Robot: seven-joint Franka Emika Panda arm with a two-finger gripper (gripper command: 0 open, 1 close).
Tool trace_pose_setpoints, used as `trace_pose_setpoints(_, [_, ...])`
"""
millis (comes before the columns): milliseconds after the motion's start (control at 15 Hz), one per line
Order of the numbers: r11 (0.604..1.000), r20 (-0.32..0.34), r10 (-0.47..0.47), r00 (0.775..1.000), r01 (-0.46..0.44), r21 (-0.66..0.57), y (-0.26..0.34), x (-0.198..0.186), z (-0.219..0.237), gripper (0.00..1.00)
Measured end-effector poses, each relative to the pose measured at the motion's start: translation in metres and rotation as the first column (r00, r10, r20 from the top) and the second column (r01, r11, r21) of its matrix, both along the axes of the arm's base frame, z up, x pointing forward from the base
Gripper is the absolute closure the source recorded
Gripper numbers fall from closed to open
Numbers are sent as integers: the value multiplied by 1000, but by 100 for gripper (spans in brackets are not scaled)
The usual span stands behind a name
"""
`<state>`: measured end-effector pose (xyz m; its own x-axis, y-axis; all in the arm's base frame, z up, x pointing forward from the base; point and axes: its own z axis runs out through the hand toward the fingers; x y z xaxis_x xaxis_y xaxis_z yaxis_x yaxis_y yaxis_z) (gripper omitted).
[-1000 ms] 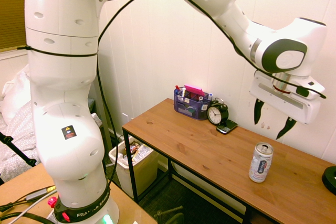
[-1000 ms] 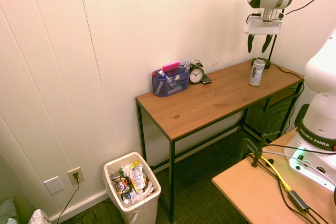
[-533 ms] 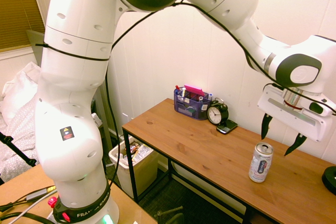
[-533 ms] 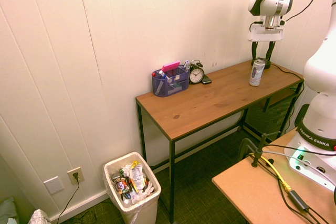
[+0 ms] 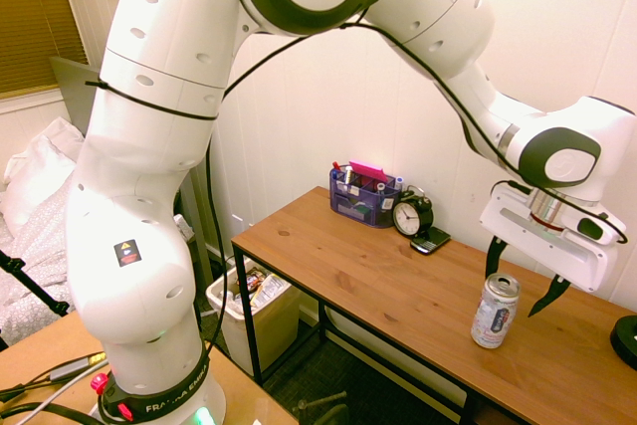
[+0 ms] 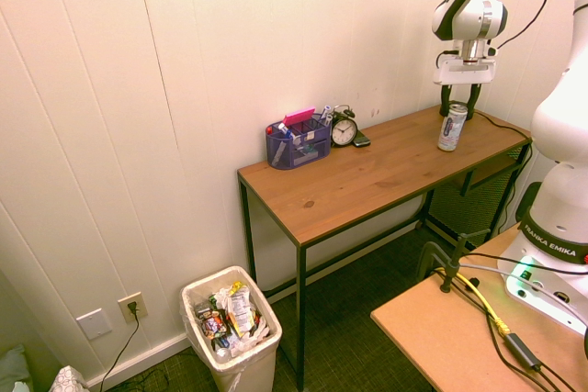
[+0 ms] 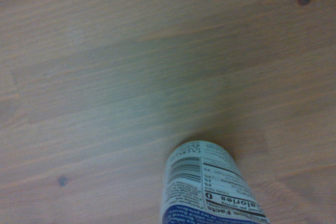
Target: Throw the can in the trash bin
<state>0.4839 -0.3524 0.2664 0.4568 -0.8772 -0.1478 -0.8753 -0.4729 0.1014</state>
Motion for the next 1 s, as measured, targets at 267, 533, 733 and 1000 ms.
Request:
trace_pose_setpoints(267, [1000,-11,9,1000,-9,5,5,-1,-5,100])
trace_pose_setpoints(533, [1000,-20,8,1000,-8,10,7,-4,-10,100])
trace_pose_setpoints(733, [1000,-26,7,1000,-6,13,8,-6,-13,100])
trace_pose_setpoints(1000, [1000,-11,16,1000,-16,9,12,-6,-2,100])
